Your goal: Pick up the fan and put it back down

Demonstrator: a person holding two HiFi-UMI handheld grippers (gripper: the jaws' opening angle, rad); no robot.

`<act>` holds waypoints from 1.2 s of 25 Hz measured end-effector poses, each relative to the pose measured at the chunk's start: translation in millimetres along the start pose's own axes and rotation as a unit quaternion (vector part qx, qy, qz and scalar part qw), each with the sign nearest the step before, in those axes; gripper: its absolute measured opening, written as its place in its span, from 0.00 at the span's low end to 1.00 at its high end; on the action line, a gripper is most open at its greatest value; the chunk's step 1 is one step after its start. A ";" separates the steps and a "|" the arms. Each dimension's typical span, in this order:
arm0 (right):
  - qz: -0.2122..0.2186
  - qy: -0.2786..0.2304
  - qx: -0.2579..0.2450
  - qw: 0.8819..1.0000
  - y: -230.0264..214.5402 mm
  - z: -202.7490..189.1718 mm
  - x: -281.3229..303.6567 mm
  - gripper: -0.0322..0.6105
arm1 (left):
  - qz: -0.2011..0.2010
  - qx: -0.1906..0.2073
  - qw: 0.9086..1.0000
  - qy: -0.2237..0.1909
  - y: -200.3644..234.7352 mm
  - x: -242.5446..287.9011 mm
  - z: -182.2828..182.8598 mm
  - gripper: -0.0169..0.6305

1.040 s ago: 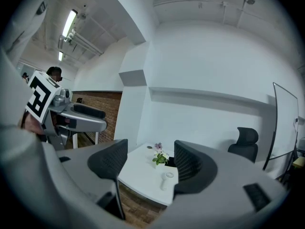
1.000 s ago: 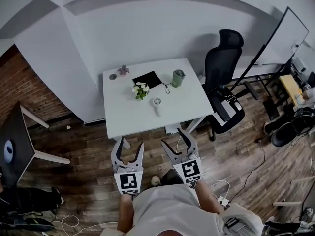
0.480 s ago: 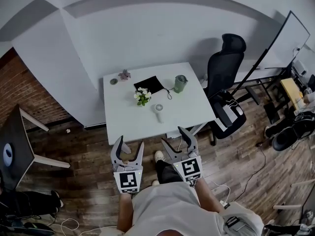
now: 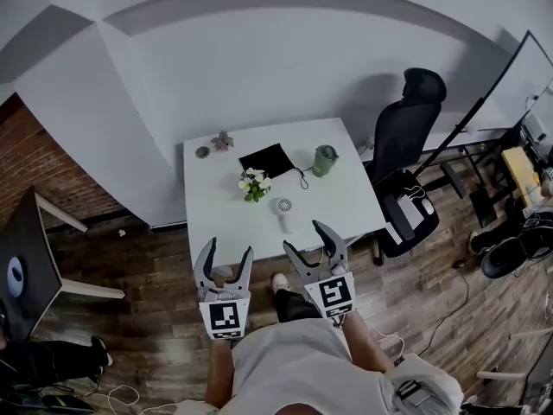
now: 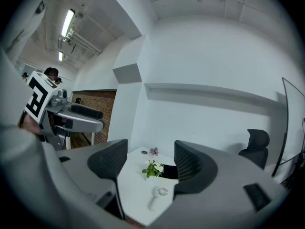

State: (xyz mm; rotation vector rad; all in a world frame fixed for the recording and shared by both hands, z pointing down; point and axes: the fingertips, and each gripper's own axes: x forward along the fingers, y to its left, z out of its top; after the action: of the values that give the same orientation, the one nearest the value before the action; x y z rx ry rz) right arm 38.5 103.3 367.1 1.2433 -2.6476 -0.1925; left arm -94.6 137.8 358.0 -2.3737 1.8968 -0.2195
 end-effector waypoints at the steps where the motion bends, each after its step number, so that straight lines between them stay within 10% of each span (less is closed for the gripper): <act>1: 0.002 0.000 0.001 1.000 -4.6 0.2 6.1 0.53 | 0.001 0.000 1.000 0.001 2.2 7.3 0.2 0.49; 30: 0.042 0.006 0.021 0.999 -110.8 -19.6 138.6 0.53 | 0.035 0.013 0.999 0.026 37.1 169.4 0.4 0.49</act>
State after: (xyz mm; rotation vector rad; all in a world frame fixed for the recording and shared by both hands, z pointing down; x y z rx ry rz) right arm 39.5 -74.6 381.8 1.1388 -2.7004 -0.1162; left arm -93.6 -35.5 360.5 -2.3023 1.9831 -0.3017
